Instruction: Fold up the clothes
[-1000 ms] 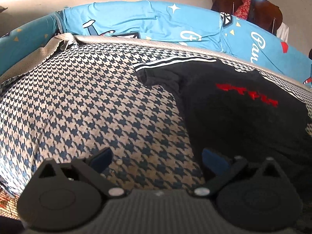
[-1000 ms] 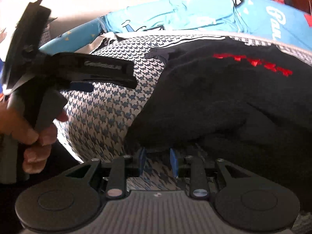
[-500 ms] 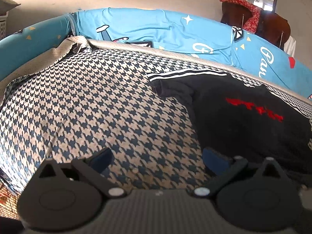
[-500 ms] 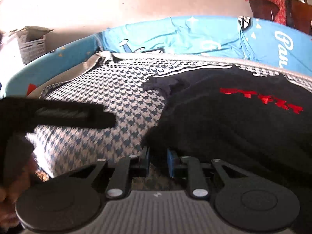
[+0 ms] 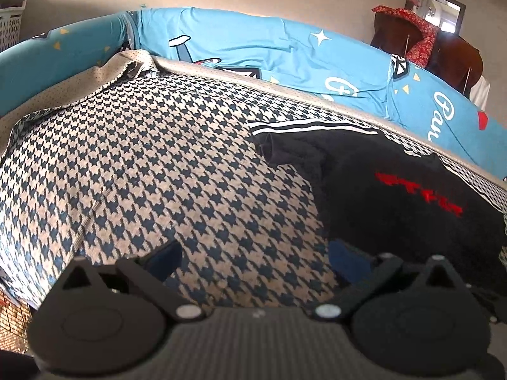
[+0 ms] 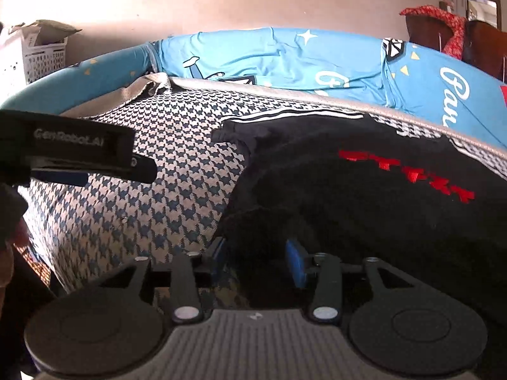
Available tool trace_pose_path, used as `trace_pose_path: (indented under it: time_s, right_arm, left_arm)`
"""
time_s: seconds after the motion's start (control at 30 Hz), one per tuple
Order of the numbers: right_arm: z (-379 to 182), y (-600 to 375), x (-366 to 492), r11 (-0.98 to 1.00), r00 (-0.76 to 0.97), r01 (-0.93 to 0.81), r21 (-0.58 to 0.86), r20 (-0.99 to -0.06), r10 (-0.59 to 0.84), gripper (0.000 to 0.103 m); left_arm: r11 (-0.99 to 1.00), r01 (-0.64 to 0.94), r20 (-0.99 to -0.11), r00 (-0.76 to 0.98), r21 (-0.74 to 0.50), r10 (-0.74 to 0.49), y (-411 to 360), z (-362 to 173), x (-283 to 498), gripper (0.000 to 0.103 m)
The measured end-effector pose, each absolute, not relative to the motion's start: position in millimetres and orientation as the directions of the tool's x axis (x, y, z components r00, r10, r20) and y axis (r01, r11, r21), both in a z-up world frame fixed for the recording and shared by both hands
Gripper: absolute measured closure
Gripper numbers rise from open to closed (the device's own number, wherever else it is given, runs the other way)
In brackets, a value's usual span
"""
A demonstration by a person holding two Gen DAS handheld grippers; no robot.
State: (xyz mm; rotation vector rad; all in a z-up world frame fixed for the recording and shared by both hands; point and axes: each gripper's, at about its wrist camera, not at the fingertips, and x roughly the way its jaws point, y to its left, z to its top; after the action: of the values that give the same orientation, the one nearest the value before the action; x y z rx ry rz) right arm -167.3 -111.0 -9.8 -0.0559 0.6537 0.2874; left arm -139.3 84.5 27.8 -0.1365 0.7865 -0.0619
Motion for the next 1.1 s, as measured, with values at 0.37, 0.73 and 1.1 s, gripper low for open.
trace_pose_path:
  time_s: [0.37,0.73,1.1]
  right_arm:
    - [-21,-93,-154,0.965,0.760,-0.263,0.024,-0.611,0.222,0.069]
    - [21,-112,-190,0.902,0.738,-0.373,0.216,-0.520,0.430,0.096]
    - [33,-69,-258,0.770,0.606,-0.602,0.212,-0.506,0.613,0.096]
  left_arm:
    - [0.993,-0.014,-0.708,0.702,-0.119,-0.075,87,25,-138,0.000]
    - [0.991,-0.033,-0.694,0.717,-0.126,-0.065,92,28,-138,0.000]
    - [0.990,-0.066,-0.654,0.756,-0.123,-0.031,110,40,-147,0.000]
